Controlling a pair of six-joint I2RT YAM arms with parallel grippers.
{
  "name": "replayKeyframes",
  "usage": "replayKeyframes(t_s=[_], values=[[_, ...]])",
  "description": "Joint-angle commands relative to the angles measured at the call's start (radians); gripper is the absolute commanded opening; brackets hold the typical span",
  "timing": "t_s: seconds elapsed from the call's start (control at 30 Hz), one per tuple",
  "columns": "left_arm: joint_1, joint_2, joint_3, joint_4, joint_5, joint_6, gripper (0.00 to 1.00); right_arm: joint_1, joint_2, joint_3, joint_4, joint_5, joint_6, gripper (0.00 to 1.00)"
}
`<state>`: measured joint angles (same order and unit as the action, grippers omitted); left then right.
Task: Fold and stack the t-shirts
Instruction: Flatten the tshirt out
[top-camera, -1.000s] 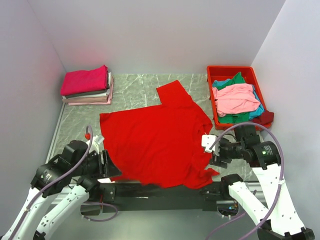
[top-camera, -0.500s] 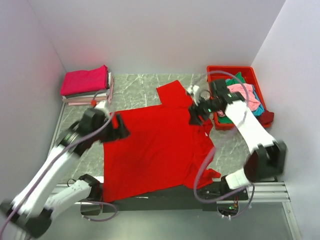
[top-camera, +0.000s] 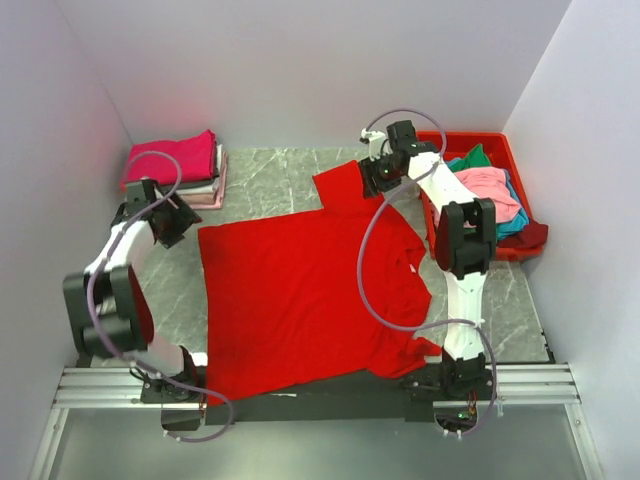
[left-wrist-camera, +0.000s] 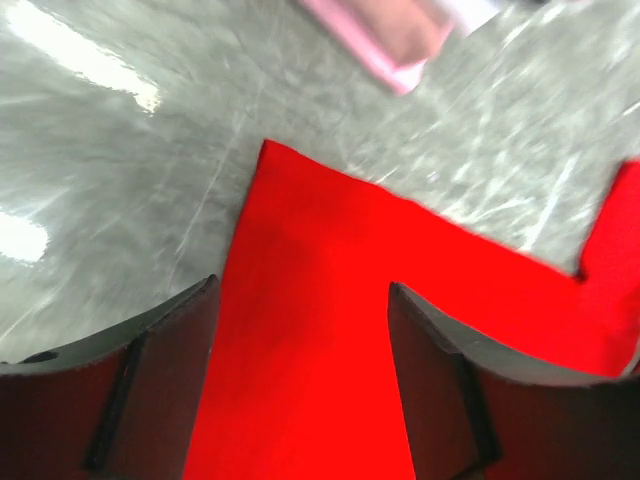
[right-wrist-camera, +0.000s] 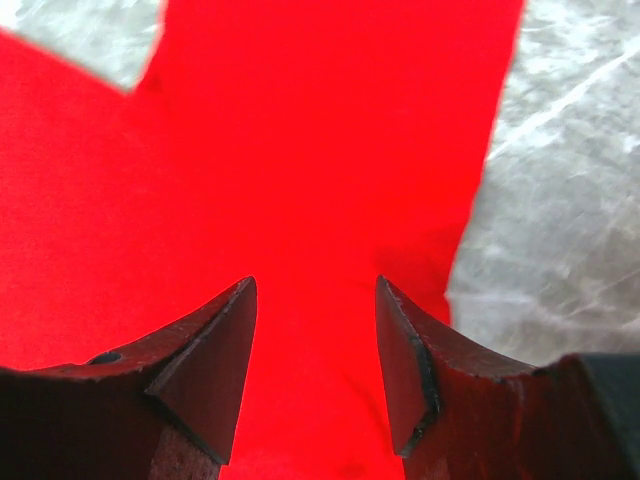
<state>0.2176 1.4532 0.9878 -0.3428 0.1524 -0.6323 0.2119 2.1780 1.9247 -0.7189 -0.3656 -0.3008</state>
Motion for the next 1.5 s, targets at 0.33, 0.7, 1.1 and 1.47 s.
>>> replayKeyframes(t_s=[0.33,0.7,1.1,1.47], values=[[-0.006,0.331,0.184,0.025,0.096,0.209,0.6,-0.049,0.045,0.094,-0.008,-0.039,0.014,0.59],[-0.007,0.397,0.199,0.007,0.039,0.22,0.4,-0.054,0.045,0.099,-0.011,-0.067,0.028,0.59],[-0.035,0.444,0.204,0.042,-0.025,0.209,0.35,-0.054,0.04,0.085,-0.013,-0.078,0.028,0.58],[-0.05,0.504,0.235,0.005,-0.037,0.236,0.15,-0.055,0.065,0.125,-0.057,-0.081,0.006,0.58]])
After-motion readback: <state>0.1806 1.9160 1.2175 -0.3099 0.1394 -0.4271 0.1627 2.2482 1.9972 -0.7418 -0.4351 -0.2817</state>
